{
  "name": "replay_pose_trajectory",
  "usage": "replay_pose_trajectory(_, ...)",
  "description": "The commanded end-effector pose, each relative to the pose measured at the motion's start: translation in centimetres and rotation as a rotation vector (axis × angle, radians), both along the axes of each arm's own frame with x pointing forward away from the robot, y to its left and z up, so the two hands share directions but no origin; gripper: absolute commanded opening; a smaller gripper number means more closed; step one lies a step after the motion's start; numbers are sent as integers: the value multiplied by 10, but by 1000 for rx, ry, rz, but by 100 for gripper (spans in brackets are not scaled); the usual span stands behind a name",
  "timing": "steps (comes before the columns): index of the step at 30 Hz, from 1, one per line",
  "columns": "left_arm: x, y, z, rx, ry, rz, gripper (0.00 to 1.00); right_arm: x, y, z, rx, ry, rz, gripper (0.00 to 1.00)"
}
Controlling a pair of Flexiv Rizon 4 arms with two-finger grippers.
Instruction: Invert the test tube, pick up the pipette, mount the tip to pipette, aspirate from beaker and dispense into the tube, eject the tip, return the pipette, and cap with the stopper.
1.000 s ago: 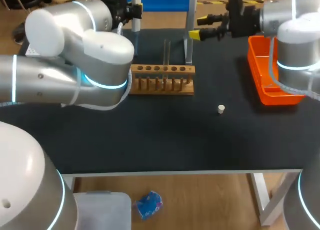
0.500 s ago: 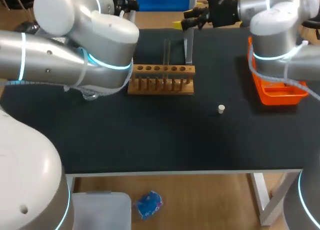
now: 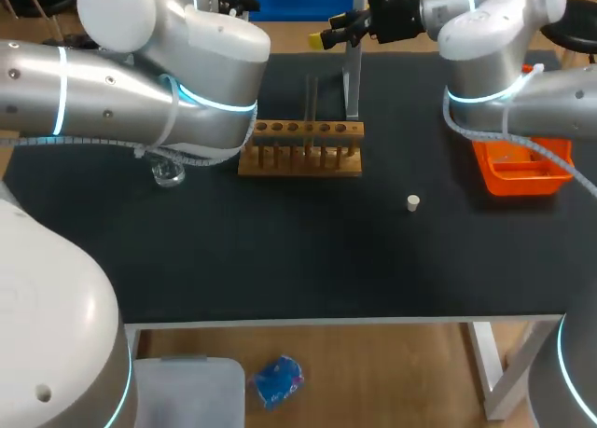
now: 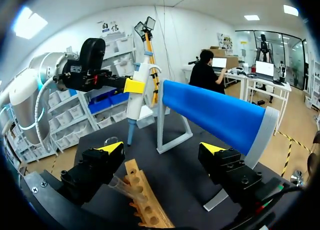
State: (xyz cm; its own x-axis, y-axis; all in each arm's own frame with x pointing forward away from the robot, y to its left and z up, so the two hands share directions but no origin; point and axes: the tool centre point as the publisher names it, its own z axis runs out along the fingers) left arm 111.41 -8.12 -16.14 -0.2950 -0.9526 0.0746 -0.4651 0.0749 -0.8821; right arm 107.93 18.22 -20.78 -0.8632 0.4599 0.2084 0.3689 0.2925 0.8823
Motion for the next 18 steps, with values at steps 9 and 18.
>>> replay_pose_trajectory(9,20,1,-2,45,28,86,0,7,0,-1,12,9,-11,100)
replay_pose_trajectory(18,28,5,-2,88,23,118,0,7,0,-1,12,9,-11,100)
